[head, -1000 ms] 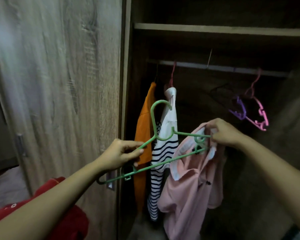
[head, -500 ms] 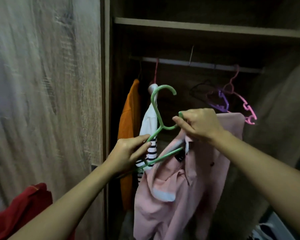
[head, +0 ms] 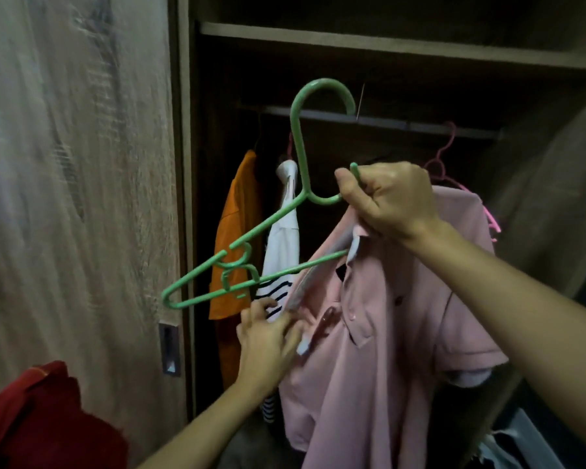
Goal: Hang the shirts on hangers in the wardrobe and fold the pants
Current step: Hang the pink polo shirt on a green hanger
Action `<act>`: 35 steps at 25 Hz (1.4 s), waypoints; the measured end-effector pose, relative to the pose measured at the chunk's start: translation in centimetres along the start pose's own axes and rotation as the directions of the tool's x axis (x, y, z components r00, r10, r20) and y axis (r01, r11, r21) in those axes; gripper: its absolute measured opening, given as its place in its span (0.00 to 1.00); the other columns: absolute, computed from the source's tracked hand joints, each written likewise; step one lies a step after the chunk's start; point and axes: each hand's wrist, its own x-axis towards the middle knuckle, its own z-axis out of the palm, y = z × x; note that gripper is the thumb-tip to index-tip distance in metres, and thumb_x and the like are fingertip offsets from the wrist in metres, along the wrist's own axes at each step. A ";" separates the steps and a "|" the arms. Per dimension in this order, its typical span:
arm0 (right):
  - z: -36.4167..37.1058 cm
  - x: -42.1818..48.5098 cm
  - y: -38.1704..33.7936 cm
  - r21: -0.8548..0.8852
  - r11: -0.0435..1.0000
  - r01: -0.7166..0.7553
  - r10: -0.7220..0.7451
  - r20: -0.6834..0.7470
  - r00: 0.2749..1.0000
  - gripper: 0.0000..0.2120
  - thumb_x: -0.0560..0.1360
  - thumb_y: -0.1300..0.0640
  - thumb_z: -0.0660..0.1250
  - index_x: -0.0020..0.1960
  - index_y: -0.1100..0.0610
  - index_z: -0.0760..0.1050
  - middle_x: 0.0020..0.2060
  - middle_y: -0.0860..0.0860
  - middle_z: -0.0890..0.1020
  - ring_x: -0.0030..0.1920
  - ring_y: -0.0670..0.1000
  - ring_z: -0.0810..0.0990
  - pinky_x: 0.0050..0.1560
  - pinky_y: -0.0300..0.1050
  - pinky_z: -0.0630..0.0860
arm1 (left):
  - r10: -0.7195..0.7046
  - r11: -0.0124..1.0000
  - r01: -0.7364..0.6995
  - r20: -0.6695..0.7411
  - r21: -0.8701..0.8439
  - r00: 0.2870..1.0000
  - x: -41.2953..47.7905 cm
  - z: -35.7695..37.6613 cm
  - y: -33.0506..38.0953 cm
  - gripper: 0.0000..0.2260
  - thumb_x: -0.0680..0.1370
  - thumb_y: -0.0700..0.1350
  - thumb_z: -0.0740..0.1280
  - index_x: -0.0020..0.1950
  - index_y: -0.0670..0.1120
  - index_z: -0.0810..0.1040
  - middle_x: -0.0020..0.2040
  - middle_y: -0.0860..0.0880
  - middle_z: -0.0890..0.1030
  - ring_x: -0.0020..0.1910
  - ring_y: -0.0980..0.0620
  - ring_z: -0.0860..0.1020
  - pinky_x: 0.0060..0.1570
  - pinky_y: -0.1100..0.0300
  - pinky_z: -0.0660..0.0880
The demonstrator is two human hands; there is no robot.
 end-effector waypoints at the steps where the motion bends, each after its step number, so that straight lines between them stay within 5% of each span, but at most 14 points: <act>1: -0.3 -0.2 0.4 -0.007 1.000 0.008 -0.008 0.004 1.000 0.23 0.76 0.43 0.54 0.26 0.53 0.62 0.23 0.51 0.75 0.27 0.58 0.77 0.26 0.45 0.65 | -0.102 0.980 0.115 0.084 -0.161 0.991 0.6 0.2 -0.3 0.14 0.71 0.58 0.62 0.52 0.54 0.79 0.55 0.48 0.68 0.54 0.46 0.70 0.53 0.55 0.71; 4: -0.3 -1.9 2.2 -0.100 0.994 0.039 -0.031 0.081 0.996 0.26 0.75 0.42 0.55 0.27 0.58 0.72 0.24 0.51 0.78 0.28 0.57 0.79 0.26 0.44 0.68 | -0.100 0.839 0.210 0.236 -0.502 0.966 2.7 -1.3 -0.7 0.15 0.64 0.46 0.67 0.49 0.55 0.76 0.52 0.50 0.77 0.50 0.62 0.76 0.50 0.69 0.71; 6: 0.1 -3.6 3.9 -0.115 0.993 0.032 -0.019 0.115 0.993 0.25 0.74 0.43 0.56 0.26 0.58 0.73 0.23 0.52 0.78 0.27 0.56 0.79 0.26 0.43 0.68 | -0.006 0.855 0.164 0.307 -0.492 0.952 3.9 -2.4 -2.4 0.20 0.62 0.46 0.67 0.54 0.54 0.77 0.55 0.54 0.79 0.53 0.68 0.75 0.56 0.71 0.70; 8: 0.6 -5.0 5.7 -0.089 0.996 -0.014 0.024 0.114 0.993 0.23 0.73 0.45 0.57 0.25 0.58 0.73 0.22 0.53 0.77 0.26 0.56 0.79 0.27 0.43 0.69 | 0.034 0.884 0.119 0.316 -0.452 0.948 4.9 -3.1 -4.3 0.27 0.61 0.47 0.68 0.60 0.45 0.78 0.61 0.52 0.78 0.60 0.60 0.74 0.64 0.62 0.69; 10: 1.1 -6.4 7.1 -0.037 0.995 -0.090 0.095 0.169 0.981 0.21 0.72 0.46 0.55 0.31 0.57 0.78 0.28 0.53 0.81 0.31 0.55 0.81 0.32 0.44 0.74 | 0.031 0.901 0.116 0.329 -0.417 0.944 5.7 -4.2 -5.3 0.28 0.59 0.51 0.67 0.58 0.46 0.79 0.51 0.50 0.79 0.50 0.63 0.76 0.55 0.60 0.75; 12: 1.1 -7.8 7.6 -0.026 0.993 -0.113 0.116 0.200 0.973 0.21 0.70 0.47 0.55 0.46 0.56 0.82 0.37 0.53 0.85 0.36 0.54 0.83 0.39 0.43 0.78 | 0.051 0.913 0.092 0.335 -0.396 0.941 6.6 -5.8 -5.2 0.28 0.58 0.54 0.64 0.58 0.50 0.76 0.44 0.50 0.75 0.41 0.66 0.75 0.42 0.71 0.73; 16: 1.1 -9.8 8.0 -0.074 0.997 -0.028 0.044 0.234 0.971 0.23 0.68 0.52 0.55 0.57 0.57 0.78 0.34 0.52 0.84 0.30 0.53 0.81 0.31 0.41 0.77 | 0.098 0.949 0.036 0.401 -0.314 0.911 7.4 -8.1 -4.2 0.29 0.60 0.54 0.65 0.62 0.51 0.76 0.44 0.50 0.73 0.43 0.59 0.75 0.42 0.74 0.71; 19: 2.6 -9.8 6.2 -0.071 0.996 -0.047 0.066 0.291 0.954 0.23 0.69 0.50 0.53 0.57 0.56 0.77 0.38 0.53 0.85 0.34 0.56 0.83 0.31 0.46 0.78 | -0.081 0.988 0.107 0.216 -0.110 0.973 7.5 -8.1 -0.5 0.23 0.66 0.48 0.64 0.60 0.45 0.80 0.40 0.49 0.70 0.37 0.56 0.74 0.37 0.69 0.70; 21: 3.7 -8.9 4.1 -0.056 0.991 -0.118 0.130 0.325 0.937 0.23 0.71 0.47 0.50 0.58 0.53 0.75 0.43 0.53 0.85 0.40 0.58 0.84 0.36 0.51 0.78 | 0.033 0.999 -0.033 0.076 0.004 0.997 6.8 -7.0 3.4 0.26 0.67 0.47 0.59 0.63 0.42 0.77 0.42 0.45 0.72 0.41 0.45 0.76 0.43 0.56 0.72; 24: 2.9 -7.2 3.9 0.028 0.957 -0.288 0.266 0.312 0.912 0.18 0.73 0.49 0.53 0.59 0.48 0.73 0.35 0.50 0.82 0.40 0.58 0.82 0.41 0.50 0.77 | 0.288 0.958 -0.285 0.153 -0.043 0.945 5.0 -6.1 6.0 0.25 0.73 0.48 0.60 0.70 0.49 0.69 0.47 0.47 0.76 0.45 0.47 0.77 0.44 0.59 0.69; 26: 1.5 -6.9 5.2 0.070 0.934 -0.351 0.317 0.294 0.902 0.17 0.73 0.52 0.54 0.57 0.50 0.74 0.25 0.46 0.75 0.32 0.49 0.79 0.37 0.47 0.72 | 0.275 0.961 -0.275 0.021 0.005 0.961 6.3 -7.5 4.4 0.24 0.74 0.58 0.61 0.69 0.51 0.70 0.52 0.49 0.78 0.49 0.51 0.76 0.48 0.58 0.71; 28: 0.9 -6.8 6.3 0.126 0.915 -0.383 0.346 0.246 0.906 0.16 0.73 0.54 0.54 0.56 0.52 0.75 0.21 0.45 0.70 0.26 0.41 0.74 0.34 0.43 0.66 | 0.259 0.962 -0.262 0.039 0.084 0.965 8.2 -8.8 2.4 0.30 0.72 0.67 0.58 0.66 0.50 0.71 0.56 0.49 0.78 0.53 0.48 0.76 0.51 0.54 0.73; 31: 1.0 -6.9 6.2 0.166 0.928 -0.334 0.293 0.233 0.927 0.14 0.75 0.53 0.54 0.55 0.52 0.75 0.24 0.48 0.74 0.27 0.44 0.76 0.33 0.44 0.69 | 0.271 0.945 -0.301 0.211 0.125 0.939 9.5 -8.7 1.4 0.29 0.70 0.73 0.51 0.57 0.55 0.72 0.48 0.53 0.82 0.47 0.48 0.80 0.43 0.52 0.76; 35: 0.5 -6.9 6.4 0.080 0.957 -0.277 0.249 0.252 0.935 0.21 0.74 0.40 0.49 0.55 0.50 0.73 0.33 0.45 0.79 0.40 0.54 0.81 0.38 0.46 0.73 | 0.260 0.964 -0.263 0.069 0.047 0.963 11.2 -9.8 1.5 0.23 0.69 0.71 0.56 0.48 0.55 0.77 0.34 0.54 0.78 0.37 0.48 0.80 0.35 0.53 0.74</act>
